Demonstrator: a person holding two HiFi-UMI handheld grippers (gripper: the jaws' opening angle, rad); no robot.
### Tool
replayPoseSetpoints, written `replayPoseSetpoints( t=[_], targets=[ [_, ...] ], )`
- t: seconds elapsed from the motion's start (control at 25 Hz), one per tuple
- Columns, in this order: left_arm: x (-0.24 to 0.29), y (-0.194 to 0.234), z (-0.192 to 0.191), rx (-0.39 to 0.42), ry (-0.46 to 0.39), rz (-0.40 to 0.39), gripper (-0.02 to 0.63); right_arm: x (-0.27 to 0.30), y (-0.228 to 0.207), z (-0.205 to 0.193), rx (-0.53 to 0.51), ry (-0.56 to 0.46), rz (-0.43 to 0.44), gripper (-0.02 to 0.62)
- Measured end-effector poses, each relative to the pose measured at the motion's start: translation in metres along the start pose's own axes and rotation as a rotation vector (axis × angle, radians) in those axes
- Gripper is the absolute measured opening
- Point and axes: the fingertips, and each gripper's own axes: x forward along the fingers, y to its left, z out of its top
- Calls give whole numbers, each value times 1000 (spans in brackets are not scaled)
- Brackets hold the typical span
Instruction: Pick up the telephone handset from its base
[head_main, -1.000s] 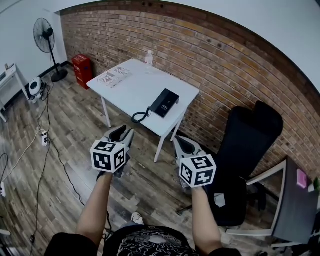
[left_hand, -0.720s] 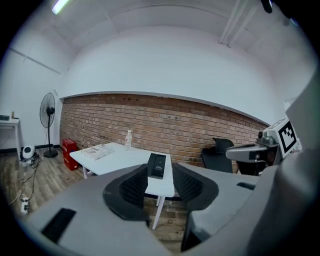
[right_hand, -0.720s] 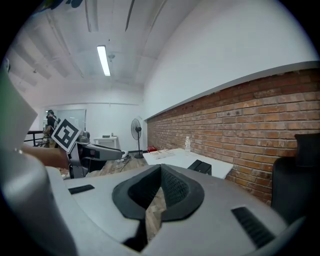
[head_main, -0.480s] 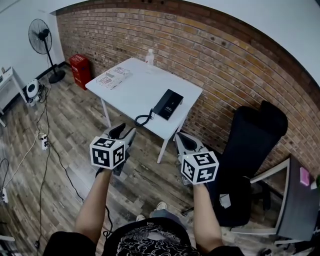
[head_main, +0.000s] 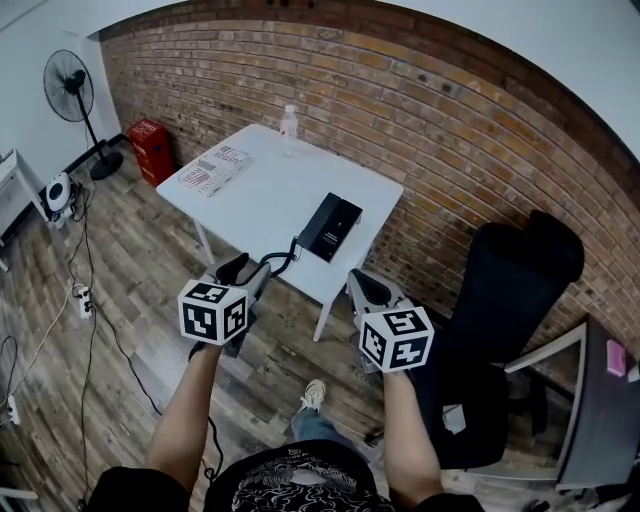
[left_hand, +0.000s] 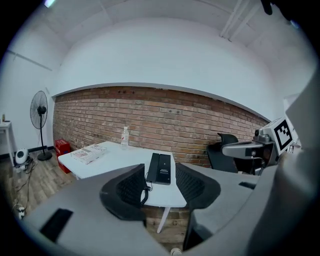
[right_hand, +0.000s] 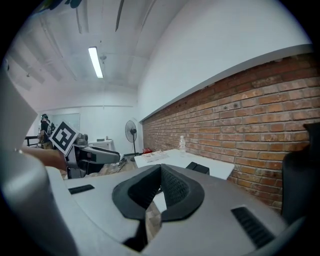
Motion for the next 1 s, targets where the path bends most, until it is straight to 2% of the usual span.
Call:
replayPoseSetpoints(
  t=[0.64, 1.0],
  targets=[
    [181, 37, 52, -9, 51, -54, 175, 124, -139, 34, 17, 20, -18, -1],
    [248, 47, 61, -25, 100, -100, 175, 169, -189, 44, 33, 24, -18, 0]
  ],
)
